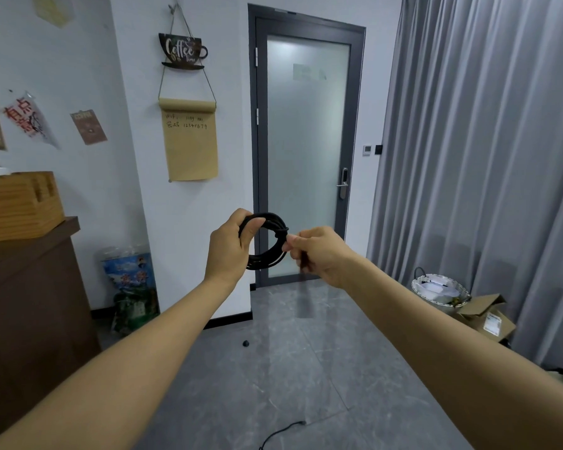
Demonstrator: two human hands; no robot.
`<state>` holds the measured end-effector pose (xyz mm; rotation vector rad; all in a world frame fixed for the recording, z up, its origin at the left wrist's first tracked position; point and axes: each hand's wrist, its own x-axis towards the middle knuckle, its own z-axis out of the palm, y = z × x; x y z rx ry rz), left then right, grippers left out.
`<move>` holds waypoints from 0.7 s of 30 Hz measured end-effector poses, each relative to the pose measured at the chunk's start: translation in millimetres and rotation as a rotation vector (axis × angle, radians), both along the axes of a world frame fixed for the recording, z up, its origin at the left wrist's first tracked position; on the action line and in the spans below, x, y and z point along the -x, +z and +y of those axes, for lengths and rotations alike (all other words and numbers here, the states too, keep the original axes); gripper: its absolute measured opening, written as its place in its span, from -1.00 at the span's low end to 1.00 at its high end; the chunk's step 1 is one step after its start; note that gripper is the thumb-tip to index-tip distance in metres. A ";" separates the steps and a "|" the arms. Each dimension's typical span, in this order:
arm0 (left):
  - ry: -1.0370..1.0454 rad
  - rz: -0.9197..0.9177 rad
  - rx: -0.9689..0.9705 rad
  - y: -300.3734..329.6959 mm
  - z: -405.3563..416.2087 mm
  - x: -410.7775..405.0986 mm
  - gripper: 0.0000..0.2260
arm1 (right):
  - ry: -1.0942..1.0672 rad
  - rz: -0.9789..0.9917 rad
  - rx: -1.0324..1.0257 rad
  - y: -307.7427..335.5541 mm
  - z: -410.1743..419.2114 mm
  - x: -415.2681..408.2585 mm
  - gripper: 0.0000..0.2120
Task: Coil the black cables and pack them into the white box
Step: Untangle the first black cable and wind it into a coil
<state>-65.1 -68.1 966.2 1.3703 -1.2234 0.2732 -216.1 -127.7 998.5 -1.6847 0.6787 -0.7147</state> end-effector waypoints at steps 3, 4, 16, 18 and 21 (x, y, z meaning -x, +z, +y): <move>0.009 0.061 0.006 1.9 -0.9 0.1 -0.70 | -0.024 0.194 0.325 3.6 -0.6 3.4 -0.74; 0.013 0.107 0.015 3.6 -1.8 1.4 -0.71 | -0.045 0.244 0.441 3.0 -1.4 3.1 -0.76; -0.180 0.945 0.216 18.0 -16.7 39.9 -0.67 | -0.333 0.281 0.718 -12.0 -4.3 -9.5 -0.65; -0.206 0.995 0.227 19.2 -18.9 42.7 -0.66 | -0.321 0.198 0.543 -7.3 0.6 -11.0 -0.62; -0.247 1.046 0.216 18.9 -18.5 48.1 -0.66 | -0.301 0.066 0.264 -5.4 0.3 -13.1 -0.61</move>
